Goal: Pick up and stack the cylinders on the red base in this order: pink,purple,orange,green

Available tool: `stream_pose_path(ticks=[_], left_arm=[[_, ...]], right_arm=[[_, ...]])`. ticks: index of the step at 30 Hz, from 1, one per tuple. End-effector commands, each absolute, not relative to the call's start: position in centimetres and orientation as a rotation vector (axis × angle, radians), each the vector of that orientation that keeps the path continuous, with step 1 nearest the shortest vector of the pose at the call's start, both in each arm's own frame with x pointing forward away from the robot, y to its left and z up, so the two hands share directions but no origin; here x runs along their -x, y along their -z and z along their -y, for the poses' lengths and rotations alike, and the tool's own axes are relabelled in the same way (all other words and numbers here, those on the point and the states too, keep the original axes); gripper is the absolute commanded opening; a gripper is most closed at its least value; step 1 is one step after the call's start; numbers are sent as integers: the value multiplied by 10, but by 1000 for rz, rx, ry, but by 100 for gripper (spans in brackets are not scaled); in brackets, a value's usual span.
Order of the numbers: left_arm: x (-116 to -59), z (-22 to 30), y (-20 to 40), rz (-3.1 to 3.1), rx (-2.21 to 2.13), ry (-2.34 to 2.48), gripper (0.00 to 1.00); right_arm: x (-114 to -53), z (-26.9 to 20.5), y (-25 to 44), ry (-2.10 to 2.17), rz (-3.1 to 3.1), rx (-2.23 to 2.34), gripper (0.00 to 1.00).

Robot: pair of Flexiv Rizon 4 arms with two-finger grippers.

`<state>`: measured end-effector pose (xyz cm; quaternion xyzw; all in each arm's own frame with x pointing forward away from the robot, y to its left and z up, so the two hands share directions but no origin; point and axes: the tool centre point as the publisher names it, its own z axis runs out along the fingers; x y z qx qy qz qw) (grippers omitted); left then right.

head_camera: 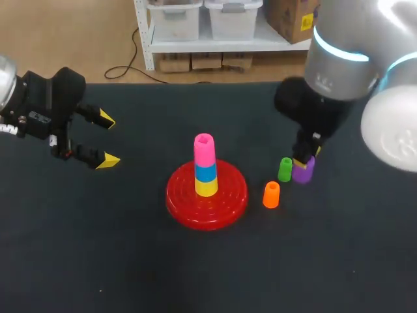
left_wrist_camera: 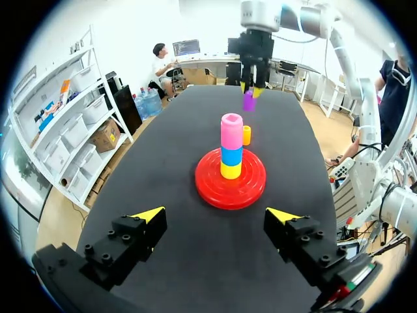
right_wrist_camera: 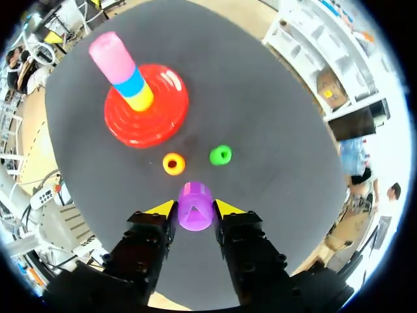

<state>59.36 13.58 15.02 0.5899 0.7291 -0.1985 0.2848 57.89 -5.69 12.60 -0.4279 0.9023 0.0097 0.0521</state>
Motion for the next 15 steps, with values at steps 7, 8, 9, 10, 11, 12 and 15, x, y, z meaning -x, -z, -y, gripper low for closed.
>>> stream_pose_path(ticks=[7,8,9,10,11,12,15], left_arm=[[-595,-136,-150,-1949,-1580,533,100],[-595,-136,-150,-1949,-1580,533,100],[-595,-136,-150,-1949,-1580,533,100],[-595,-136,-150,-1949,-1580,533,100],[-595,-136,-150,-1949,-1580,533,100],[-595,-136,-150,-1949,-1580,533,100],[-595,-136,-150,-1949,-1580,533,100]], right_arm=[[-601,-4,-185,-1,-2649,1441,0],[-603,-10,-188,4,-2641,1455,0],[-607,-18,-190,6,-2632,1478,0],[-610,-25,-192,4,-2622,1502,0],[-613,-33,-194,-2,-2617,1513,0],[-615,-41,-197,2,-2606,1527,0],[-621,-64,-205,-5,-2572,1577,0]])
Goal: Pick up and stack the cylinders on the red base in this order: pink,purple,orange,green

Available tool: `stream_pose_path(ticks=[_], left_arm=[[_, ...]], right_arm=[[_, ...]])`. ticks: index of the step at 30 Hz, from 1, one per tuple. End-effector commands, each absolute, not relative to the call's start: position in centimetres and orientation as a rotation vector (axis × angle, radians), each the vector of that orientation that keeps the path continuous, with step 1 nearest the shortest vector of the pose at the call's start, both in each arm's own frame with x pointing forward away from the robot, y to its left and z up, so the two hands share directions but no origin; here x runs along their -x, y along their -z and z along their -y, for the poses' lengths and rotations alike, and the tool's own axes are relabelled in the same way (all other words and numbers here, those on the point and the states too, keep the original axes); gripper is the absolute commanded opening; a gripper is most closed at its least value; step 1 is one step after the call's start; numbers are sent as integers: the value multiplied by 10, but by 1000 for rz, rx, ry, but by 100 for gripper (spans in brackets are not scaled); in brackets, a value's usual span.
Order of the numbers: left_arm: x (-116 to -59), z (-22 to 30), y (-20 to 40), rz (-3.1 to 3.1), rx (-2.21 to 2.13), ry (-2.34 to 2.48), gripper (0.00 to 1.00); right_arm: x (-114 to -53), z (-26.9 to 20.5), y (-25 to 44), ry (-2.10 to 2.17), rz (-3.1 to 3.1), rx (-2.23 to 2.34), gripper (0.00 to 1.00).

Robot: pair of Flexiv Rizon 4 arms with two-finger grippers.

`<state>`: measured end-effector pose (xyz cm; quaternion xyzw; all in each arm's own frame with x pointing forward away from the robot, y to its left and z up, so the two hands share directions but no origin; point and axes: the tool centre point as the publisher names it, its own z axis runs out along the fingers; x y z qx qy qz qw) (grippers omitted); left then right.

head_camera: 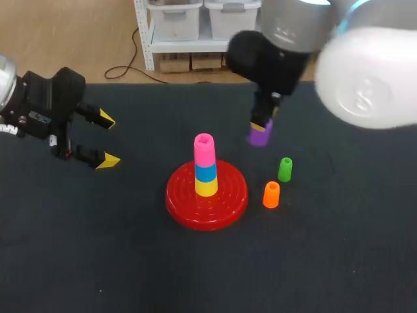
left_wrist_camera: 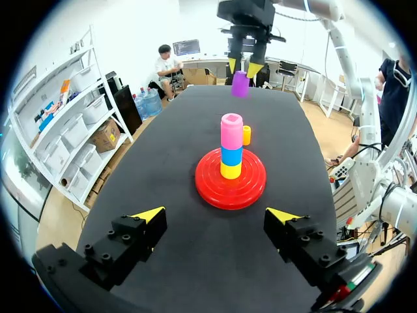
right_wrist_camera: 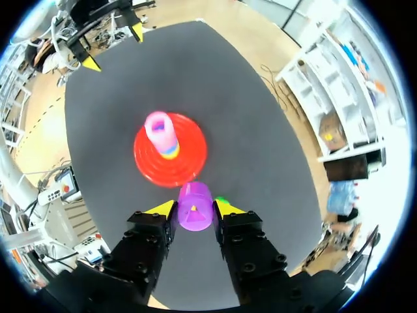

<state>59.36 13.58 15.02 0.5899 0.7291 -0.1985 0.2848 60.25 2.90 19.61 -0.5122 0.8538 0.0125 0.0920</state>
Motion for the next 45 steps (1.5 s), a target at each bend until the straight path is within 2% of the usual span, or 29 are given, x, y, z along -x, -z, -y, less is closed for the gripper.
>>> stream_pose_path(ticks=[1,7,13,45], left_arm=[[-595,-136,-150,-1949,-1580,533,100],[-595,-136,-150,-1949,-1580,533,100],[-595,-136,-150,-1949,-1580,533,100],[-595,-136,-150,-1949,-1580,533,100]], right_arm=[[-621,-71,-208,6,-2566,1596,0],[-619,-105,-218,7,-2504,1675,0],[-615,-119,-216,16,-2489,1731,0],[-604,-120,-192,32,-2489,1781,0]])
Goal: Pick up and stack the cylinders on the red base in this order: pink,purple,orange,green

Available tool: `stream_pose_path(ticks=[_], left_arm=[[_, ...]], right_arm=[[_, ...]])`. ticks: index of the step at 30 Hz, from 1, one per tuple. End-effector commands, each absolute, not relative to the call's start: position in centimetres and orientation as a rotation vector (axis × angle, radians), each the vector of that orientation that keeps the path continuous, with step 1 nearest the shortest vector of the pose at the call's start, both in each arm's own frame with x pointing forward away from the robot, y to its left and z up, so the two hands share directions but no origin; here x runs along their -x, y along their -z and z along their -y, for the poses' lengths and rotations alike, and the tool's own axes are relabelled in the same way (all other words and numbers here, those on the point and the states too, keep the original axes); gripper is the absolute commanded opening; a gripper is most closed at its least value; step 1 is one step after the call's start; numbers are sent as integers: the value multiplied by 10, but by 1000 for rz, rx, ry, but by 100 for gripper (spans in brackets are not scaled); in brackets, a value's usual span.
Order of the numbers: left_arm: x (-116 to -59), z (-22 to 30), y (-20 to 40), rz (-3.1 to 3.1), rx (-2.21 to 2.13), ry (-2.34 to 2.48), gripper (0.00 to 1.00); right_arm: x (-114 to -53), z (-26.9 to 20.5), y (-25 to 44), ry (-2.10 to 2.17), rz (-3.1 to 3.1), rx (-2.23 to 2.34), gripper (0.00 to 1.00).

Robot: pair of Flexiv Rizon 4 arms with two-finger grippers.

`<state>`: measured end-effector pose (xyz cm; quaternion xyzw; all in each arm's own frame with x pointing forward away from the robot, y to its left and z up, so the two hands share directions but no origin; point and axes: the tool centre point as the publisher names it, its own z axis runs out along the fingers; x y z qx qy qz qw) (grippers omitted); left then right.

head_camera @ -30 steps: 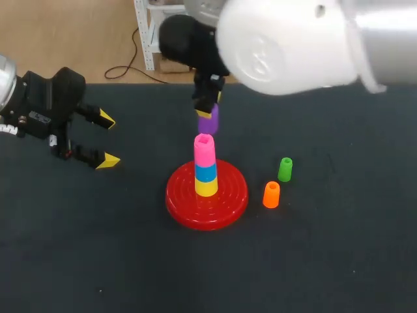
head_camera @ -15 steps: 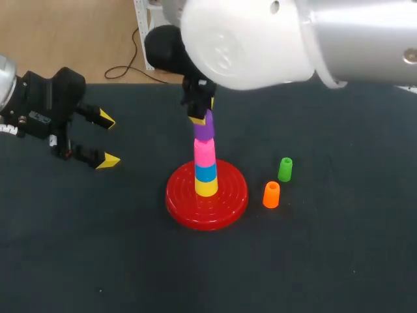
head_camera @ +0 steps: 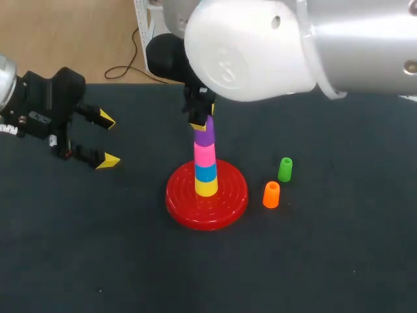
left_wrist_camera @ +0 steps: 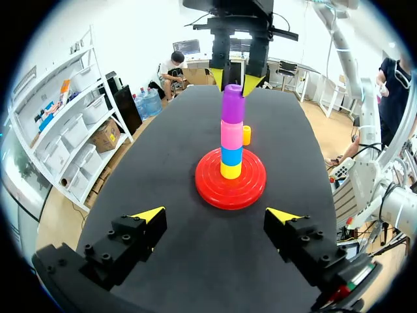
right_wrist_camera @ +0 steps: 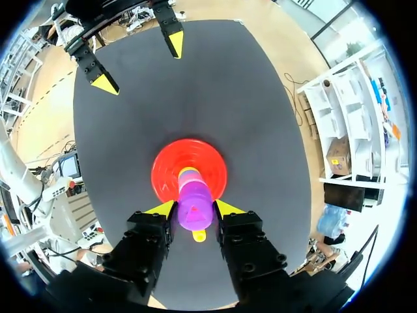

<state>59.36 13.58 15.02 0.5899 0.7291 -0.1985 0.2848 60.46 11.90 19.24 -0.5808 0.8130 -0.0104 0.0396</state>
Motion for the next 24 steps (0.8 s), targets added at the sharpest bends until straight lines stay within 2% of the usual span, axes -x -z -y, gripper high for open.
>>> stream_pose_path(ticks=[1,24], left_arm=[[-595,-136,-150,-1949,-1580,533,100],[-595,-136,-150,-1949,-1580,533,100]], right_arm=[[-603,-120,-191,30,-2489,1782,0],[-611,-115,-170,-3,-2535,1758,0]])
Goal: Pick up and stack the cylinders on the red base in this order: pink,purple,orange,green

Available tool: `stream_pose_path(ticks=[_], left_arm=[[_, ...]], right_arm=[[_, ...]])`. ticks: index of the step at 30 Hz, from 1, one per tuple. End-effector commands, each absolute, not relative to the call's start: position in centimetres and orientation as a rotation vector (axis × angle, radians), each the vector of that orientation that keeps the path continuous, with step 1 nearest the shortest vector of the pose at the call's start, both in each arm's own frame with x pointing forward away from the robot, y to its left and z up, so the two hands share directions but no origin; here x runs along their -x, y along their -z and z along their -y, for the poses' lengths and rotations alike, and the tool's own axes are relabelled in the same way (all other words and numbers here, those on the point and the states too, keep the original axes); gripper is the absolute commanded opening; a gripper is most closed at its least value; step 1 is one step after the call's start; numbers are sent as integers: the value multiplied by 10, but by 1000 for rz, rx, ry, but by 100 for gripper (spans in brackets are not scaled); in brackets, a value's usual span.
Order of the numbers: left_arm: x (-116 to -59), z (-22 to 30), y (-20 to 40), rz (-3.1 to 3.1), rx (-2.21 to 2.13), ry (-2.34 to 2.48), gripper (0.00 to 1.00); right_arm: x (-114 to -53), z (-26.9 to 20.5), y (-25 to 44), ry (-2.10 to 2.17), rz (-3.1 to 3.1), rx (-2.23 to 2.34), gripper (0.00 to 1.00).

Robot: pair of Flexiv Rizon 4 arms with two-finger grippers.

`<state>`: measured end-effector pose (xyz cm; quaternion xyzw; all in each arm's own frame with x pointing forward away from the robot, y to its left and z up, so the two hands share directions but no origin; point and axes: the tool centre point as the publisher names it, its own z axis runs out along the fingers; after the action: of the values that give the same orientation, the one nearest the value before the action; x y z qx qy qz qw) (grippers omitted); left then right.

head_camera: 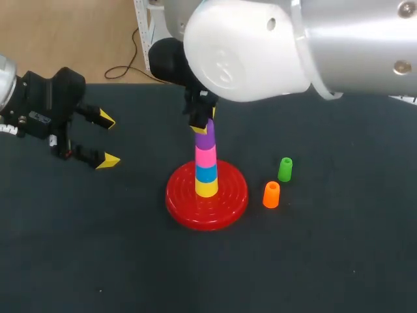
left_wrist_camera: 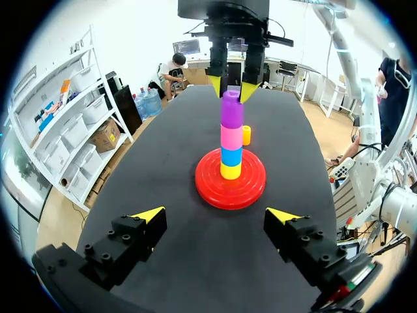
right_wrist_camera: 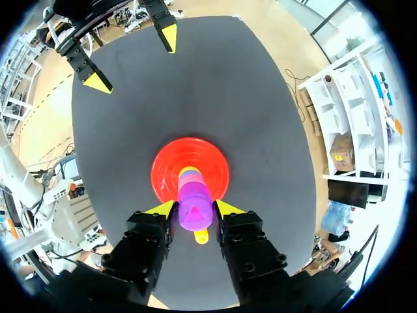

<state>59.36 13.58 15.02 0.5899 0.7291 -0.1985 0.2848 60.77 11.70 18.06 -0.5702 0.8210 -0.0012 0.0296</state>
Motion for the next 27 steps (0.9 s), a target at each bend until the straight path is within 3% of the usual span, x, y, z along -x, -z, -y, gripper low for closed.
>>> stream_pose_path(ticks=[1,7,8,10,11,20,27], left_arm=[[-595,-136,-150,-1949,-1580,533,100],[-595,-136,-150,-1949,-1580,533,100],[-595,-136,-150,-1949,-1580,533,100],[-595,-136,-150,-1949,-1580,533,100],[-595,-136,-150,-1949,-1580,533,100],[-595,-136,-150,-1949,-1580,533,100],[-595,-136,-150,-1949,-1580,533,100]], right_arm=[[-611,-115,-169,-5,-2535,1758,0],[-608,-114,-170,-32,-2513,1746,0],[-607,-114,-173,-41,-2502,1740,16],[-606,-112,-183,-69,-2483,1711,64],[-605,-110,-188,-78,-2472,1699,100],[-595,-79,-229,-102,-2411,1622,100],[-591,-34,-210,-78,-2440,1517,100]])
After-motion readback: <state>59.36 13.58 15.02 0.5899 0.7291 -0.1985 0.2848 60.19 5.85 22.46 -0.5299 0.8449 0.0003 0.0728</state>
